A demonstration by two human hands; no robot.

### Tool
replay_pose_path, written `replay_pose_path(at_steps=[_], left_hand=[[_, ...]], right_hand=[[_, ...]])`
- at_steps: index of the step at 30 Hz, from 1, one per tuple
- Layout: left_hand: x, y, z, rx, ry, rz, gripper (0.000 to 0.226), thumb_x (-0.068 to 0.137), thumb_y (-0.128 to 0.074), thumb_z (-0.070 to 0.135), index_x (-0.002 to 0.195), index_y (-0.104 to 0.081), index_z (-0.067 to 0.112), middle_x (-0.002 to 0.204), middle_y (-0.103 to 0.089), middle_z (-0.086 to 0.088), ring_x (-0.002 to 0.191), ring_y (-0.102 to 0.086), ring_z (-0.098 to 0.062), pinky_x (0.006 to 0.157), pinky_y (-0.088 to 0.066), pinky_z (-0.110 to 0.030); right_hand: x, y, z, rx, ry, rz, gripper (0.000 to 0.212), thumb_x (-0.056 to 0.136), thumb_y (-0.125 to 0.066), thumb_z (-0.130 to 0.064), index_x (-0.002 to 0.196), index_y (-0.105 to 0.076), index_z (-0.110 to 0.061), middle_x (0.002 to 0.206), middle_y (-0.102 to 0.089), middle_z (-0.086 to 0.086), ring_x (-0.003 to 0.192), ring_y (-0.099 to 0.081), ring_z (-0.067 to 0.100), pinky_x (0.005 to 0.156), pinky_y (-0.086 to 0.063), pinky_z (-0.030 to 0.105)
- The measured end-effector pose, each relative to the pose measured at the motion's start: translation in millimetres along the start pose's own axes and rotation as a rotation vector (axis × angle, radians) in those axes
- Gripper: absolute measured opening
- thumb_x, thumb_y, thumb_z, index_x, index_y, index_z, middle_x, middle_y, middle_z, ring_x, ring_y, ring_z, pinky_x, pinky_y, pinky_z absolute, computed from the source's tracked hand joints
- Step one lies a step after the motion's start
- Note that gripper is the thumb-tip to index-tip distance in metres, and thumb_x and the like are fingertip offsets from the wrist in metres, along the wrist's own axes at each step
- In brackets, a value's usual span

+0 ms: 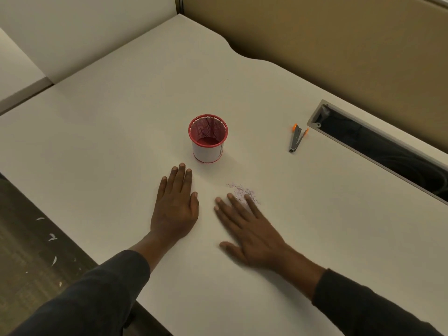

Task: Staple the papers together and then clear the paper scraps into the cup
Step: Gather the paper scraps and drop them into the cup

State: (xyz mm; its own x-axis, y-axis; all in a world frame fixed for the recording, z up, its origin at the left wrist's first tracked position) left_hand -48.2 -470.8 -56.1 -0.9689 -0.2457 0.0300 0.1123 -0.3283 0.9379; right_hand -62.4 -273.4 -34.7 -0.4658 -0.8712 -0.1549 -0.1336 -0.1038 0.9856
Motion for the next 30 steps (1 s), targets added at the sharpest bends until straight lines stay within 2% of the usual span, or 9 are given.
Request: replay_pose_path(at_steps=[5, 8, 10, 12, 15, 19, 22, 25, 30], left_hand=[[-1, 1, 1, 0.003, 0.003, 0.000, 0.066, 0.100, -0.024, 0.036, 0.161, -0.019, 0.012, 0.170, -0.011, -0.006, 0.158, -0.005, -0.022, 0.128, -0.012, -0.046], [0, 0, 0, 0.005, 0.002, 0.010, 0.065, 0.100, -0.027, 0.035, 0.160, -0.021, 0.010, 0.170, -0.014, -0.008, 0.158, -0.008, -0.023, 0.128, -0.013, -0.046], [0, 0, 0, 0.010, 0.000, 0.018, 0.065, 0.100, -0.029, 0.033, 0.160, -0.023, 0.009, 0.169, -0.016, -0.009, 0.157, -0.011, -0.024, 0.128, -0.014, -0.047], [0, 0, 1, 0.011, -0.009, 0.022, 0.065, 0.099, -0.028, 0.033, 0.159, -0.025, 0.008, 0.169, -0.017, -0.010, 0.157, -0.013, -0.025, 0.127, -0.016, -0.048], [-1, 1, 1, 0.015, -0.009, 0.019, 0.065, 0.099, -0.028, 0.034, 0.159, -0.025, 0.008, 0.169, -0.017, -0.010, 0.157, -0.013, -0.026, 0.127, -0.016, -0.048], [0, 0, 0, 0.023, -0.005, 0.014, 0.066, 0.099, -0.028, 0.034, 0.160, -0.023, 0.009, 0.169, -0.016, -0.009, 0.157, -0.011, -0.024, 0.128, -0.014, -0.047], [0, 0, 0, 0.024, -0.006, 0.010, 0.066, 0.099, -0.026, 0.035, 0.160, -0.022, 0.010, 0.169, -0.015, -0.008, 0.158, -0.010, -0.023, 0.128, -0.014, -0.047], [0, 0, 0, 0.028, -0.001, 0.001, 0.066, 0.100, -0.027, 0.035, 0.161, -0.020, 0.011, 0.170, -0.012, -0.007, 0.158, -0.007, -0.022, 0.128, -0.013, -0.046], [0, 0, 0, 0.027, 0.003, -0.006, 0.067, 0.099, -0.023, 0.037, 0.161, -0.020, 0.011, 0.170, -0.012, -0.007, 0.158, -0.007, -0.023, 0.128, -0.011, -0.045]], right_hand=[[-6, 20, 40, -0.035, -0.088, -0.001, 0.080, 0.100, -0.027, -0.062, 0.159, -0.002, -0.015, 0.168, 0.005, 0.003, 0.154, 0.009, 0.025, 0.122, -0.010, 0.056], [-47, 21, 31, 0.066, -0.350, 0.115, 0.090, 0.097, -0.034, -0.065, 0.157, -0.005, -0.004, 0.167, 0.006, 0.014, 0.154, 0.006, 0.031, 0.122, -0.011, 0.056], [-80, 8, 12, 0.125, -0.538, 0.130, 0.100, 0.093, -0.034, -0.072, 0.156, -0.009, 0.002, 0.165, 0.004, 0.020, 0.153, 0.005, 0.037, 0.121, -0.010, 0.056], [-96, -6, -14, 0.174, -0.633, 0.105, 0.109, 0.089, -0.033, -0.079, 0.154, -0.013, 0.006, 0.165, 0.002, 0.023, 0.153, 0.002, 0.039, 0.120, -0.010, 0.056], [-78, -18, -39, 0.229, -0.690, 0.073, 0.116, 0.084, -0.033, -0.084, 0.153, -0.015, 0.008, 0.164, 0.001, 0.025, 0.153, 0.000, 0.040, 0.119, -0.009, 0.056], [-24, -10, -24, 0.287, -0.783, 0.128, 0.116, 0.085, -0.027, -0.084, 0.154, -0.005, 0.006, 0.163, 0.011, 0.024, 0.152, 0.012, 0.037, 0.122, -0.003, 0.054], [1, -5, -1, 0.331, -0.817, 0.157, 0.109, 0.088, -0.021, -0.081, 0.156, 0.005, 0.000, 0.163, 0.021, 0.018, 0.151, 0.022, 0.032, 0.124, 0.002, 0.050], [5, -2, 18, 0.422, -0.785, 0.220, 0.094, 0.095, -0.026, -0.069, 0.157, 0.010, -0.009, 0.164, 0.023, 0.009, 0.151, 0.022, 0.024, 0.126, 0.001, 0.042], [15, 9, 26, 0.462, -0.516, 0.168, 0.072, 0.100, -0.042, -0.029, 0.160, -0.004, -0.017, 0.167, 0.009, 0.005, 0.153, 0.012, 0.019, 0.126, -0.004, 0.034]])
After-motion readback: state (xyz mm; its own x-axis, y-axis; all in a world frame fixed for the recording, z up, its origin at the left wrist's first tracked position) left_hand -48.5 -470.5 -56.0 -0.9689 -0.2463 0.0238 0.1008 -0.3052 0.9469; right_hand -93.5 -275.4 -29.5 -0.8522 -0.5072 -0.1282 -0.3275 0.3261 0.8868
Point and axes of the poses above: each hand's wrist, its own x-axis towards the middle knuckle, its own y-axis out of the back of the hand, z = x × y, the point moved 6 cm from there along x, towards the middle knuckle
